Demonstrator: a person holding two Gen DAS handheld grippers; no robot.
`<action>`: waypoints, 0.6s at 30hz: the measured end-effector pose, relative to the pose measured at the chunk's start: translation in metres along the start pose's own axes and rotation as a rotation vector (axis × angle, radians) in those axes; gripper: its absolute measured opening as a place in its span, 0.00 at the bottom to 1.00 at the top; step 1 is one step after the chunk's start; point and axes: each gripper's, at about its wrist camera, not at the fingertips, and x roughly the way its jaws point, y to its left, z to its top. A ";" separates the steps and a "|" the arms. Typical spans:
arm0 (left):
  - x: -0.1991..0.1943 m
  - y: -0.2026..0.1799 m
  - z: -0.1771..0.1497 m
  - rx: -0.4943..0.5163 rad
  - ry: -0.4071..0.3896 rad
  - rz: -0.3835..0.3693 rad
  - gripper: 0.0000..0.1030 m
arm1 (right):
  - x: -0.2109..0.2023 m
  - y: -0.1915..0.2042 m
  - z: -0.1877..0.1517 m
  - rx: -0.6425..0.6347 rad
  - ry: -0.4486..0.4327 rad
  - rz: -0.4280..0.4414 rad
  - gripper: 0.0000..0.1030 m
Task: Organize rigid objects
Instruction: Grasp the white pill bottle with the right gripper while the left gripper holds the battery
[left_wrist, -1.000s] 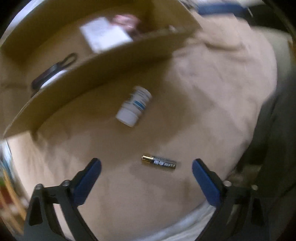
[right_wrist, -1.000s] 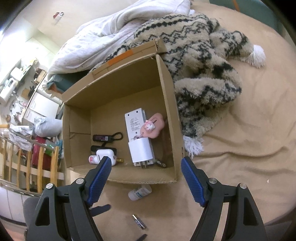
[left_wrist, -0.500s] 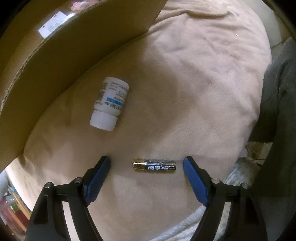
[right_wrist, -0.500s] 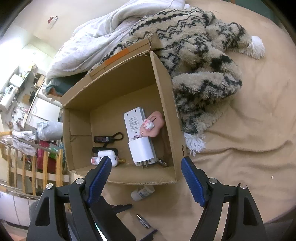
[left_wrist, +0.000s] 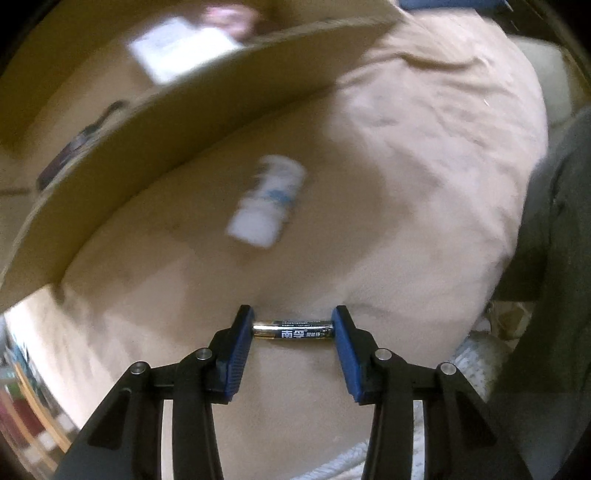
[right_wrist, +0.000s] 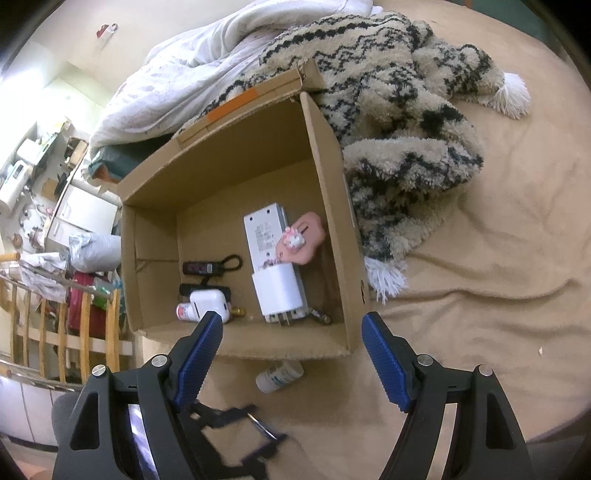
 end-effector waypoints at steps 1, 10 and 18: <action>-0.004 0.008 -0.008 -0.028 -0.009 0.005 0.39 | 0.001 0.001 -0.002 -0.010 0.011 -0.002 0.80; -0.051 0.093 -0.044 -0.392 -0.122 0.044 0.39 | 0.025 0.015 -0.026 -0.069 0.133 -0.022 0.80; -0.073 0.136 -0.068 -0.603 -0.223 0.023 0.39 | 0.070 0.034 -0.042 -0.171 0.260 -0.103 0.80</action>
